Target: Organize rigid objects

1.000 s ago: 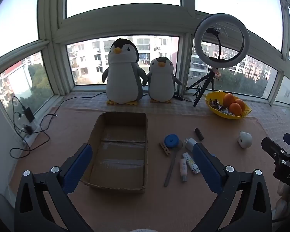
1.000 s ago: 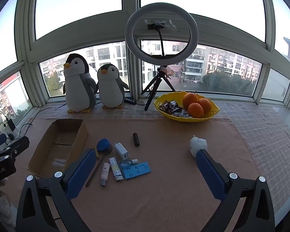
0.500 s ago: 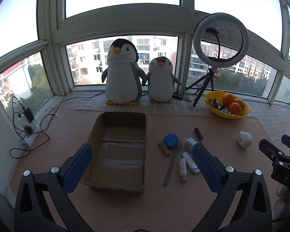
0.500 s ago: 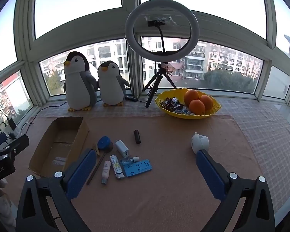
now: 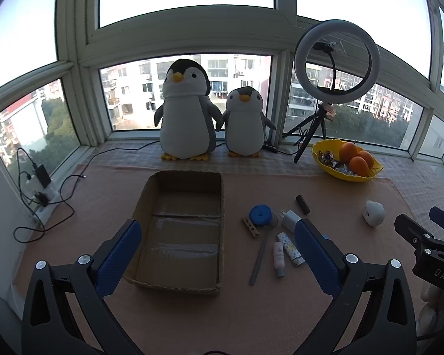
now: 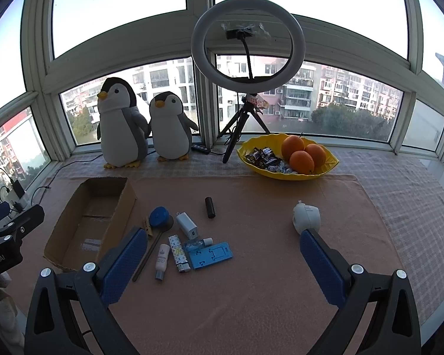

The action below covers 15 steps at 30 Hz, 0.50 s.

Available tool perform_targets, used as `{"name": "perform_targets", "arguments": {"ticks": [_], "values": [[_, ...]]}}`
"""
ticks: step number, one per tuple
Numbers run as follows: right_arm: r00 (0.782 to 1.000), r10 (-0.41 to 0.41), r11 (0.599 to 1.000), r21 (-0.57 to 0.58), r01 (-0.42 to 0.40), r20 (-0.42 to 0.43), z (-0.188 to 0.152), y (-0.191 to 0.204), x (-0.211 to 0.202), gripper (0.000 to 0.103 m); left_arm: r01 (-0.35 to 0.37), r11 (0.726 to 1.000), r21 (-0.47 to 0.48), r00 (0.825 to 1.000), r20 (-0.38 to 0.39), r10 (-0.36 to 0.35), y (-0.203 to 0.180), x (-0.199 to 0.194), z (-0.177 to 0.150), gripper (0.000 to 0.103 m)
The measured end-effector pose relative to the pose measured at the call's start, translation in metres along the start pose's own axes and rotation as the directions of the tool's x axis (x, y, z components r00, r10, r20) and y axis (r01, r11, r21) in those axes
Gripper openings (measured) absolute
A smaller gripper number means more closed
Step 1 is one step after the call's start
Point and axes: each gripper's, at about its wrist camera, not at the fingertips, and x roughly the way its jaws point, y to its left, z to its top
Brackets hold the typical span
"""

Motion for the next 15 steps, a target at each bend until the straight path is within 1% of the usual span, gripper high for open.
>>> {"name": "perform_targets", "arguments": {"ticks": [15], "values": [[1.000,0.002,1.000,-0.001,-0.002,-0.004,-0.0010,0.0011,0.0009,0.102,0.002,1.000,-0.001,1.000,0.000,-0.002,-0.0007,0.0002,0.0000,0.103]]}}
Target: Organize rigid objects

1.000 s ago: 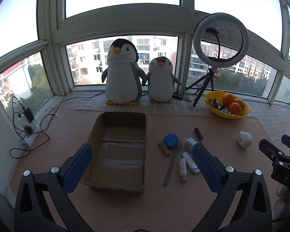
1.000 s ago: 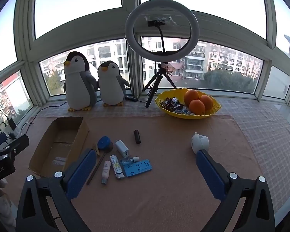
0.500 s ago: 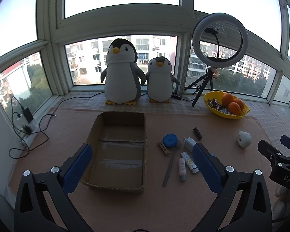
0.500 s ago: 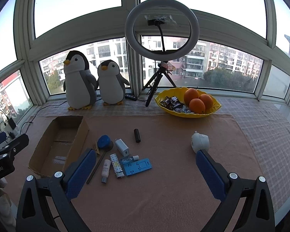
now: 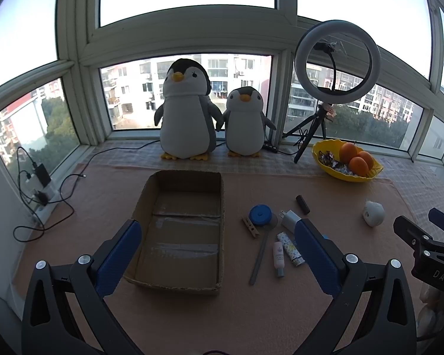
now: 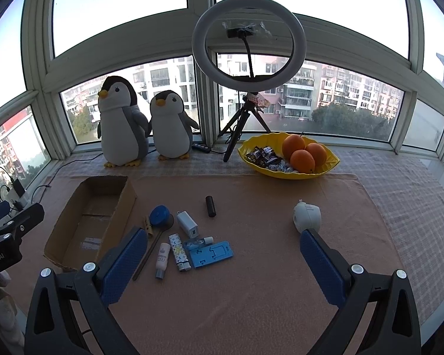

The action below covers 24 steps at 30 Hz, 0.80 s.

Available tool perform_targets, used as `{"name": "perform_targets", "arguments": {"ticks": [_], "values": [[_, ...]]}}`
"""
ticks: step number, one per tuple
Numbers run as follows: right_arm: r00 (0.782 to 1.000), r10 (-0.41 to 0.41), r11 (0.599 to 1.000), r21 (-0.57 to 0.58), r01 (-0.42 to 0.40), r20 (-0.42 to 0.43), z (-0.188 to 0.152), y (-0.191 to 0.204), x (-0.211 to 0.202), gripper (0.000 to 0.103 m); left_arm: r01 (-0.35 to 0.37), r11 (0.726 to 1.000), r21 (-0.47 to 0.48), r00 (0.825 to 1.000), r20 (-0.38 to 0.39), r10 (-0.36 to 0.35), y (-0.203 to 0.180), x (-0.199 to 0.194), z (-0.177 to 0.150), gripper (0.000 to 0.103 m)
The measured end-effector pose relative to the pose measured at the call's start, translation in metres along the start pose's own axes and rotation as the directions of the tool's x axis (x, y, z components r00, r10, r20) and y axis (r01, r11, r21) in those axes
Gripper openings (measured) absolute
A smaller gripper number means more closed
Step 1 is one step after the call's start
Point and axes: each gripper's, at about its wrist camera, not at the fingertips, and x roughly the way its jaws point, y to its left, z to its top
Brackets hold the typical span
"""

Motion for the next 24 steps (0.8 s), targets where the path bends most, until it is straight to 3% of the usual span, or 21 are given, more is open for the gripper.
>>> {"name": "perform_targets", "arguments": {"ticks": [24], "values": [[1.000,0.003,1.000,-0.002,-0.003,-0.007,-0.0023,0.0021,0.0015,0.102,0.002,1.000,0.000,1.000,-0.001,-0.002,0.0002,0.0003,0.0000,0.103]]}}
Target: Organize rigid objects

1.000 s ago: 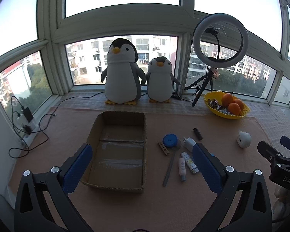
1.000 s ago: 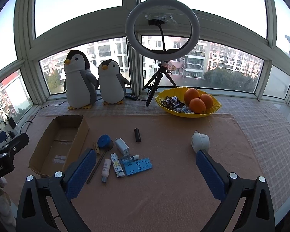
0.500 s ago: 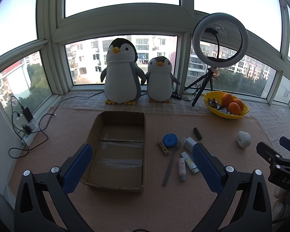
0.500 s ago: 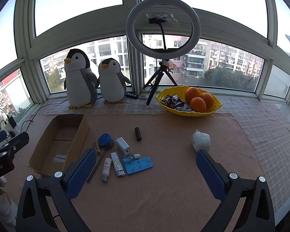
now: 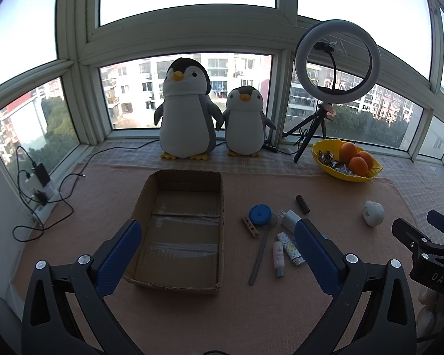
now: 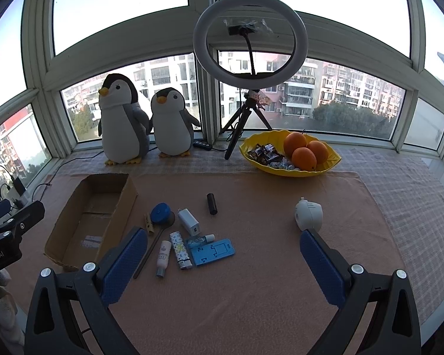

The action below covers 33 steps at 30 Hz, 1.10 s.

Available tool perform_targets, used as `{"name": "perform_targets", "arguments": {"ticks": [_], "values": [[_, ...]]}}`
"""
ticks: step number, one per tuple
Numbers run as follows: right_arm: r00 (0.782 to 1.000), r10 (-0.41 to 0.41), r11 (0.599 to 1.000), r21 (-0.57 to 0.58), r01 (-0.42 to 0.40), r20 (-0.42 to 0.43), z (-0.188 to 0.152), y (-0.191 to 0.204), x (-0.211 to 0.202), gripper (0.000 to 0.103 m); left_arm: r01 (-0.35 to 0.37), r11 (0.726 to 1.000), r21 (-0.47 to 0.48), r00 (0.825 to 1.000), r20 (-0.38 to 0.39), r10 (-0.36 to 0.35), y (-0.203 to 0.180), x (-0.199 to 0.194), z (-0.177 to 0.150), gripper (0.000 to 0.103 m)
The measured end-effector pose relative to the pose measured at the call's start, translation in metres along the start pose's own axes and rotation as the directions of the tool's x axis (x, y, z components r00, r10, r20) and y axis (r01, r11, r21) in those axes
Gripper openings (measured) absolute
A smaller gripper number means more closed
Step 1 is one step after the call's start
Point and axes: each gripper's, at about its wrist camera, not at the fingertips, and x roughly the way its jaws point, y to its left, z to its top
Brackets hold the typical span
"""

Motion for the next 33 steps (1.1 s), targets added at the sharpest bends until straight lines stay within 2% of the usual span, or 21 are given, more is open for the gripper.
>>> {"name": "perform_targets", "arguments": {"ticks": [22,33], "values": [[1.000,-0.004,1.000,0.008,0.004,-0.019,0.004,-0.006,0.008,0.102,-0.005,1.000,-0.001,1.000,-0.023,0.004,0.005,0.011,-0.004,0.103],[0.999,-0.014,1.000,0.028,0.015,-0.035,0.005,-0.023,0.019,0.102,-0.093,0.994,-0.056,0.993,-0.078,0.088,0.050,0.038,-0.010,0.103]]}}
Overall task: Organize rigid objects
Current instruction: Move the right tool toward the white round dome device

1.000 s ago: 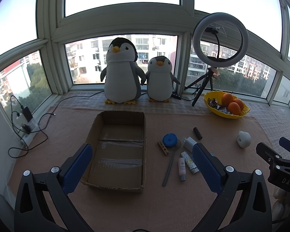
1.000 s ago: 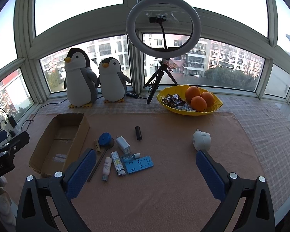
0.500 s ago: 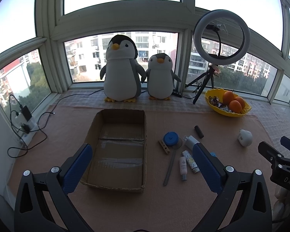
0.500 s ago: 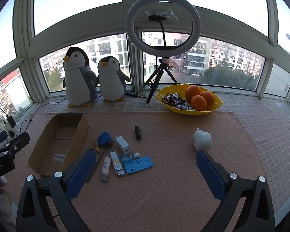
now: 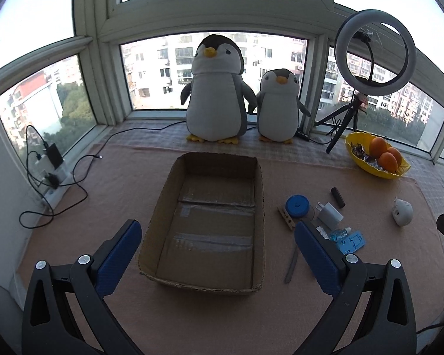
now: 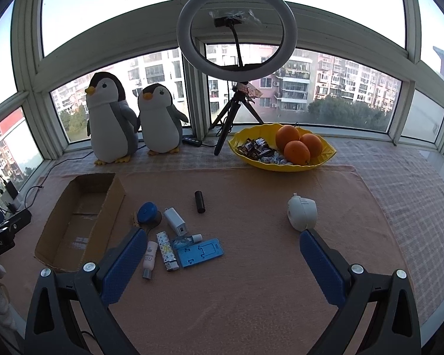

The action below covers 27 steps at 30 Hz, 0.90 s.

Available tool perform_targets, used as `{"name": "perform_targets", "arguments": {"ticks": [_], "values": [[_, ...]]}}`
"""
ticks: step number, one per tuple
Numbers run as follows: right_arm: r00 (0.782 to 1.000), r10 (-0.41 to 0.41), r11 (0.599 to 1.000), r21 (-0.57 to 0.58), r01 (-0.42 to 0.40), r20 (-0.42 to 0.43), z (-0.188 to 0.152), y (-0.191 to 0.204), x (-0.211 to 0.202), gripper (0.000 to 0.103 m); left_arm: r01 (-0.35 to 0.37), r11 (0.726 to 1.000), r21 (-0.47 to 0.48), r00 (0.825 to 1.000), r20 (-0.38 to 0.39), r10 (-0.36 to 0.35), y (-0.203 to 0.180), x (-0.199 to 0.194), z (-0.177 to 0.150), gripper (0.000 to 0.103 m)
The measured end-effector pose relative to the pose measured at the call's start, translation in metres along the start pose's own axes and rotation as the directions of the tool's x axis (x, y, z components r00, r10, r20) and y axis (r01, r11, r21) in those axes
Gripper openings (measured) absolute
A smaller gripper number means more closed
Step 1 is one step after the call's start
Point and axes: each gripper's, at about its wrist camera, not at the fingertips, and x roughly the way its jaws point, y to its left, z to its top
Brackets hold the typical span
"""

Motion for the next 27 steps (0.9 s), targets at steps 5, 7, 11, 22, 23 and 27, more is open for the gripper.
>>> {"name": "perform_targets", "arguments": {"ticks": [5,7,11,22,23,27], "values": [[1.000,-0.007,1.000,0.023,0.007,-0.009,-0.001,-0.012,0.007,0.102,-0.059,0.998,-0.028,0.998,-0.029,0.058,0.031,0.019,-0.004,0.103],[1.000,-0.006,0.999,0.034,0.006,-0.016,-0.001,-0.017,0.010,0.102,-0.081,0.995,-0.052,0.996,-0.051,0.079,0.045,0.029,-0.006,0.103],[1.000,0.008,0.998,0.064,-0.007,-0.021,-0.001,-0.028,0.013,0.102,-0.148,0.986,-0.075,0.984,-0.110,0.140,0.071,0.057,-0.014,0.102],[0.999,-0.018,0.997,0.077,0.021,-0.042,-0.005,-0.050,0.021,0.102,-0.183,0.979,-0.096,0.953,-0.262,0.152,0.103,0.120,-0.037,0.095],[0.998,-0.023,0.996,0.079,0.027,-0.050,-0.007,-0.053,0.023,0.102,-0.182,0.979,-0.096,0.951,-0.270,0.150,0.104,0.123,-0.039,0.095],[0.997,-0.042,0.994,0.098,0.048,-0.057,-0.011,-0.066,0.026,0.102,-0.174,0.979,-0.104,0.945,-0.299,0.136,0.104,0.133,-0.044,0.091]]}}
